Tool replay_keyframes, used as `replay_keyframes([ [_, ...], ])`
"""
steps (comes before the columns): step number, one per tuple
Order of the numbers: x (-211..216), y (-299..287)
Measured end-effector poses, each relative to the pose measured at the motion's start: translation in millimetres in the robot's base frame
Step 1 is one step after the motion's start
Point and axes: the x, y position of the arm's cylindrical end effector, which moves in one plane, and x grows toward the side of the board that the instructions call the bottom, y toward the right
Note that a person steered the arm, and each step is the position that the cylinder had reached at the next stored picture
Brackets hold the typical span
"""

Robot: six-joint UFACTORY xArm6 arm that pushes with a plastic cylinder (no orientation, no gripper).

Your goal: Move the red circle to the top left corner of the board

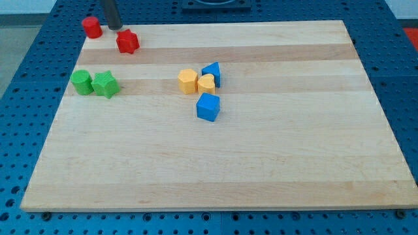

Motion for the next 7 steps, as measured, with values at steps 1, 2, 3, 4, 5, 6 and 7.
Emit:
replay_keyframes([
  [1, -0.7, -3.1],
  [2, 0.1, -16.2],
  [3, 0.1, -28.2],
  [4, 0.1, -30.4],
  [5, 2.8, -30.4],
  [6, 16.0, -30.4],
  [7, 32.8, -30.3],
])
